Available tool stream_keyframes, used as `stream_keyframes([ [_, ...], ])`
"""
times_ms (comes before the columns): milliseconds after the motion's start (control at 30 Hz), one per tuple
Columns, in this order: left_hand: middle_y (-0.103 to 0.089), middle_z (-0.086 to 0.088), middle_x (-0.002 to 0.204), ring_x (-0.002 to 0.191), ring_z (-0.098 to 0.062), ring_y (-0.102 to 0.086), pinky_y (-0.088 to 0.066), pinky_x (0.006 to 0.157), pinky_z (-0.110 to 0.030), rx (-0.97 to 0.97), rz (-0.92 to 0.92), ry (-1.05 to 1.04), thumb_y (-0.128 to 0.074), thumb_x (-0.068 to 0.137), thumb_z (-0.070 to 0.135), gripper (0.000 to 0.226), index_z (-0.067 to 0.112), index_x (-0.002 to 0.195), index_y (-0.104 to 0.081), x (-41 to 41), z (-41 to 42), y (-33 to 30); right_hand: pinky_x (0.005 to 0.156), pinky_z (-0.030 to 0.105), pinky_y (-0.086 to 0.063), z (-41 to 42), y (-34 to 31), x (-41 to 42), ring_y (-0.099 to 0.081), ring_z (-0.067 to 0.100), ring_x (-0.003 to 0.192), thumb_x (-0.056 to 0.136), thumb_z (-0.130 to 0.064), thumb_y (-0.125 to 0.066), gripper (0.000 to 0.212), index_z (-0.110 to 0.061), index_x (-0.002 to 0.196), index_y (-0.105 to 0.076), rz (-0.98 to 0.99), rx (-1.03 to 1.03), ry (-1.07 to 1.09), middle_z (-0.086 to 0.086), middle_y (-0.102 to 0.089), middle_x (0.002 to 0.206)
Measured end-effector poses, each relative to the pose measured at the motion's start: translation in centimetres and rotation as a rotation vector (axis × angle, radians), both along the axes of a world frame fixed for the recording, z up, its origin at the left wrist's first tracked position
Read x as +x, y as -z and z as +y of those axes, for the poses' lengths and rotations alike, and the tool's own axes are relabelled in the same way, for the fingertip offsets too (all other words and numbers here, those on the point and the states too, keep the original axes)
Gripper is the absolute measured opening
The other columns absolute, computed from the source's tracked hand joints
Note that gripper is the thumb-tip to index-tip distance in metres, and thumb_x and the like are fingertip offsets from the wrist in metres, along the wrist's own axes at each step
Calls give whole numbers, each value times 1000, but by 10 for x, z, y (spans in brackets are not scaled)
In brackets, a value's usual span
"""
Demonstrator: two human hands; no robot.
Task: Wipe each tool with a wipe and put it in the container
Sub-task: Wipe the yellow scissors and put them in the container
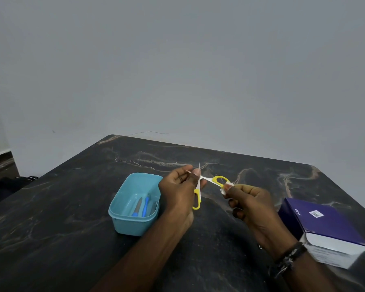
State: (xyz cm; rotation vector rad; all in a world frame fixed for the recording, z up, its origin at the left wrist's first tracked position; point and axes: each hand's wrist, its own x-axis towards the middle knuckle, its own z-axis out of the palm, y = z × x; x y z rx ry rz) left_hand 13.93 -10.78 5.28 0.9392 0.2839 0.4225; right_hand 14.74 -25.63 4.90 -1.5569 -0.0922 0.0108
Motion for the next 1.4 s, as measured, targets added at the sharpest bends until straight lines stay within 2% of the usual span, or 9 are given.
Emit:
stream_keyframes([
  [267, -74, -10, 97, 86, -24, -73, -61, 77, -37, 120, -30, 215, -69, 84, 1, 27, 14, 107, -62, -9, -17, 3, 43, 19, -31, 0, 1, 3, -43, 10, 56, 84, -12, -66, 10, -5, 79, -71, 25, 173, 98, 4, -64, 71],
  [400, -75, 6, 76, 76, -17, -73, -61, 69, -29, 188, -72, 199, -64, 88, -3, 34, 31, 86, -58, -11, -24, 4, 43, 19, -31, 7, 4, 0, -42, 8, 53, 86, -15, -66, 15, -1, 85, -73, 57, 118, 52, 6, -67, 74],
  [500, -75, -7, 84, 84, -27, -71, -62, 73, -38, 268, -59, 126, -64, 88, -3, 34, 30, 80, -64, -8, -20, 6, 47, 21, -29, 13, 7, -3, -41, 8, 53, 85, -16, -67, 22, 5, 89, -72, 61, 70, 7, 8, -66, 75],
  [567, -73, -9, 85, 82, -24, -69, -61, 77, -41, 305, -51, 98, -67, 85, -1, 33, 31, 87, -66, -7, -19, 6, 45, 21, -28, 16, 11, -5, -40, 8, 52, 83, -18, -70, 23, 5, 84, -72, 54, 32, -11, 10, -62, 73],
  [700, -68, 1, 78, 70, -8, -63, -59, 67, -23, 384, -53, 79, -70, 83, 0, 45, 20, 123, -63, -4, -16, 8, 44, 22, -25, 19, 13, -7, -34, 13, 52, 81, -23, -73, 26, 3, 77, -73, 34, -26, -37, 16, -53, 70],
  [767, -65, 3, 76, 69, -7, -60, -60, 72, -29, 440, -56, 70, -70, 83, 2, 48, 19, 127, -62, -3, -15, 7, 44, 22, -25, 18, 12, -8, -33, 13, 51, 80, -25, -73, 26, 1, 76, -74, 10, -49, -40, 11, -50, 61],
  [967, -71, -3, 83, 84, -23, -70, -60, 78, -43, 528, -63, 89, -67, 85, 2, 48, 49, 91, -63, -3, -13, 9, 45, 23, -29, 16, 9, -7, -36, 10, 49, 82, -22, -73, 22, 0, 79, -75, -52, -102, 21, -6, -54, 46],
  [1100, -73, -10, 99, 90, -26, -71, -61, 75, -43, 520, -35, 224, -73, 82, 4, 36, 27, 110, -69, -3, -13, 13, 45, 22, -33, 8, 5, -5, -40, 9, 49, 83, -20, -72, 17, -4, 81, -75, -91, -115, 41, 0, -57, 51],
  [1400, -74, -8, 85, 81, -23, -73, -61, 63, -31, 417, -46, 200, -74, 78, -4, 32, 12, 105, -69, -5, -9, 10, 43, 19, -33, 4, 4, -1, -42, 9, 49, 85, -19, -70, 16, -5, 79, -75, -116, -191, -18, 4, -56, 53],
])
